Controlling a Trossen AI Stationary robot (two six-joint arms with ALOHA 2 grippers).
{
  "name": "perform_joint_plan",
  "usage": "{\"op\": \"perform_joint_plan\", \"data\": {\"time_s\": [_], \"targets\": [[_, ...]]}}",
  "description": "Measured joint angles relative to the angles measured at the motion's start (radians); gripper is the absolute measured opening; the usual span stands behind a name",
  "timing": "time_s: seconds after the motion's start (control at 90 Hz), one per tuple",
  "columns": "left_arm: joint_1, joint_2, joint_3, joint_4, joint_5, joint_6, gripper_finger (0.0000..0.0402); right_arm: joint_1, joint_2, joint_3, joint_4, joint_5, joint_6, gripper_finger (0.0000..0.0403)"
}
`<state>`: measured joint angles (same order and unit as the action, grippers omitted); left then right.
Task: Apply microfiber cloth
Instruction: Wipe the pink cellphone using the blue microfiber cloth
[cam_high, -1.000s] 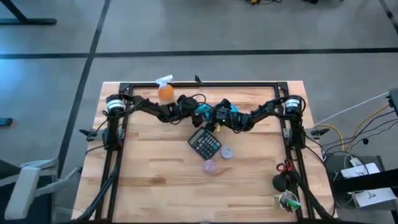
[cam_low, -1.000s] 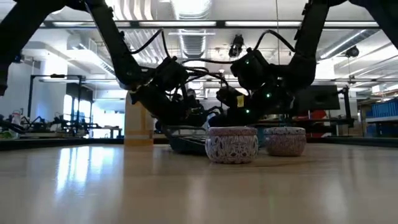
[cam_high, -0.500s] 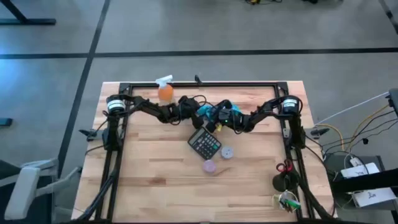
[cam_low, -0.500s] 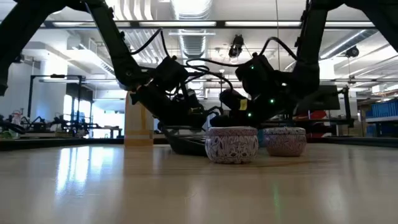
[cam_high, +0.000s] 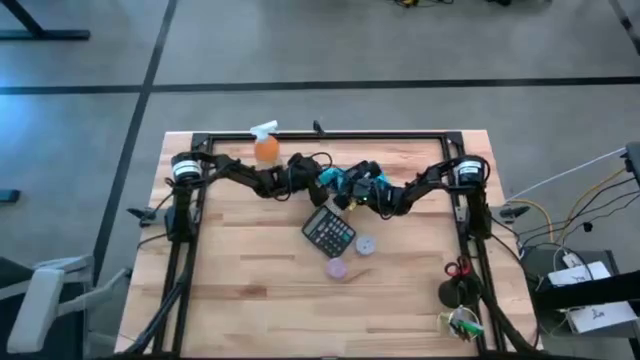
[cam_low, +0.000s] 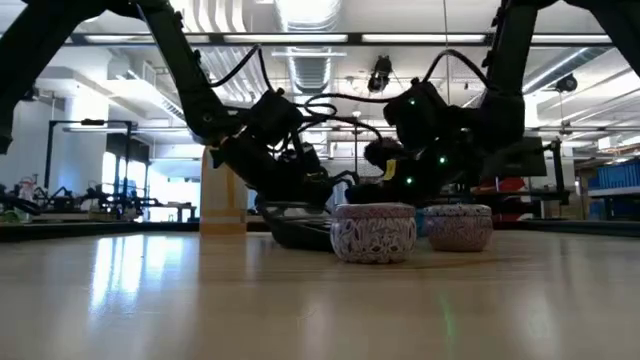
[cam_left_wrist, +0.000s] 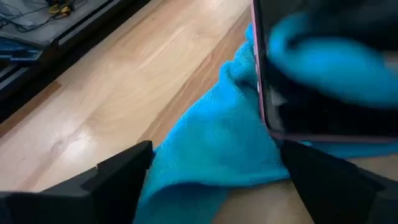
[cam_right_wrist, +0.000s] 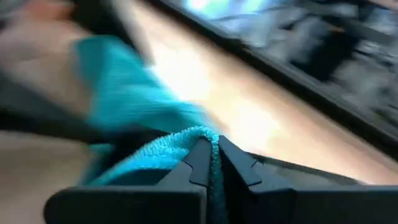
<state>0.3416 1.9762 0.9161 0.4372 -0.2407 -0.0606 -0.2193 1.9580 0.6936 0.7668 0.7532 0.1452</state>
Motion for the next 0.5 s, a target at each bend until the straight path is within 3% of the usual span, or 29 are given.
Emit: {"op": "perform_joint_plan", "data": {"time_s": [0.078,0.167,0.5], "targets": [[0.0,0.0,0.0,-0.003,-0.001,0.0,0.0347,0.001,-0.029,-0.025,-0.07,0.073,0.088,0.0],[0.0,0.0,0.0,-0.005,-0.001,0.0,0.0347,-0.009,-0.033,-0.036,-0.082,0.075,0.133,0.0],[0.0,0.0,0.001,0.017,-0.002,0.008,0.0347,-0.063,0.065,0.091,-0.022,-0.218,-0.026,0.0]]}}
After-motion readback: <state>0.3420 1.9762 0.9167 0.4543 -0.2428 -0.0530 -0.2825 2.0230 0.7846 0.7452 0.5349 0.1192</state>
